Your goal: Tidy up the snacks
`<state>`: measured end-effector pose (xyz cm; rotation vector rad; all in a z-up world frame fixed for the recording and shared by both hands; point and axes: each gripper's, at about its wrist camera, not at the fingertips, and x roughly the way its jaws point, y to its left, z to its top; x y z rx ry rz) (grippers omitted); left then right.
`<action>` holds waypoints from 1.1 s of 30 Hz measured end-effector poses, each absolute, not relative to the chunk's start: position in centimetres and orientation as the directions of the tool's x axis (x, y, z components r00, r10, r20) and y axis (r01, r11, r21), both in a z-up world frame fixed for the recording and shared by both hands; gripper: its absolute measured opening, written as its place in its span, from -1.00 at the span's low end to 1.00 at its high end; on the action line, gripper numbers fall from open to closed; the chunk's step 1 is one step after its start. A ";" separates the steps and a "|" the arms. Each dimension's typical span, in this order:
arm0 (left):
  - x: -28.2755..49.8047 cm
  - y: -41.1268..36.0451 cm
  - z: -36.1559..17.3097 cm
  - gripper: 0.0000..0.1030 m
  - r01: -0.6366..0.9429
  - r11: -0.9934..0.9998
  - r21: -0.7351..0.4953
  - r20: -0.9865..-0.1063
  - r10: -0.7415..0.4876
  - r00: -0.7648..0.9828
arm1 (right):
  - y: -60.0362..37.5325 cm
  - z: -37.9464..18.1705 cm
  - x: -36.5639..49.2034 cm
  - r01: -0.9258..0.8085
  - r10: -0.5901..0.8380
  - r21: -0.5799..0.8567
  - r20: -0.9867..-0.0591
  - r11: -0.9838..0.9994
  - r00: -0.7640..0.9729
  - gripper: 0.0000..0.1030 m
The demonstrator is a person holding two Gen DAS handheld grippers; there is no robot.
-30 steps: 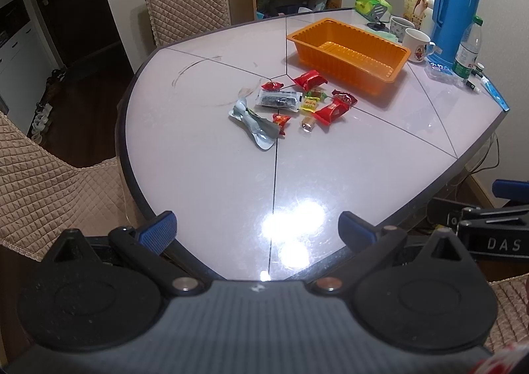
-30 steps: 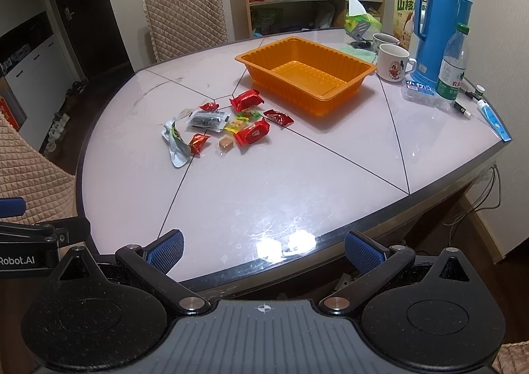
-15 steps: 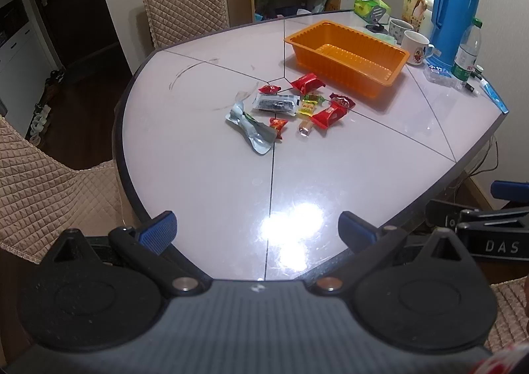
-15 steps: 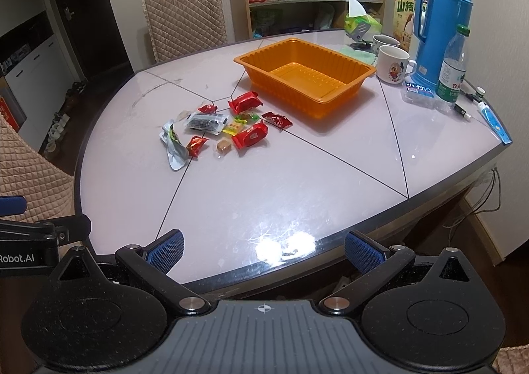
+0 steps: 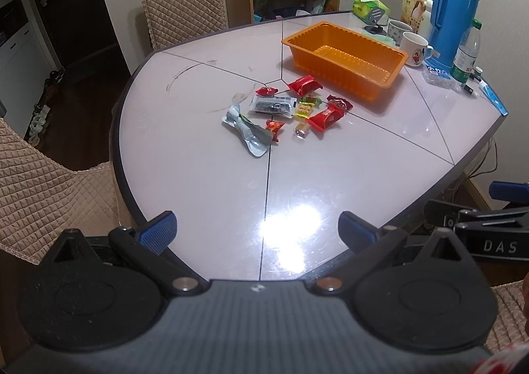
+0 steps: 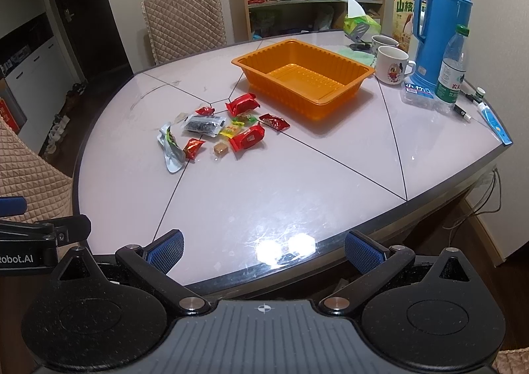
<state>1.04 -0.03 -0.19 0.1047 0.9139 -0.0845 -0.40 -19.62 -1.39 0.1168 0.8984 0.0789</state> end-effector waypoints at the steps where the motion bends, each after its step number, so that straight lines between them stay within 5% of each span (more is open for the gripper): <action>1: 1.0 0.0 -0.2 1.00 0.117 0.992 0.055 -0.794 -0.028 0.608 | -19.6 -1.4 -0.4 -0.019 0.117 0.134 -0.775 0.991 0.621 1.00; 33: 0.5 -1.8 -0.9 1.00 0.036 0.999 0.033 -0.801 0.005 0.599 | -22.6 -2.5 0.4 -0.084 0.168 0.148 -0.761 0.985 0.627 1.00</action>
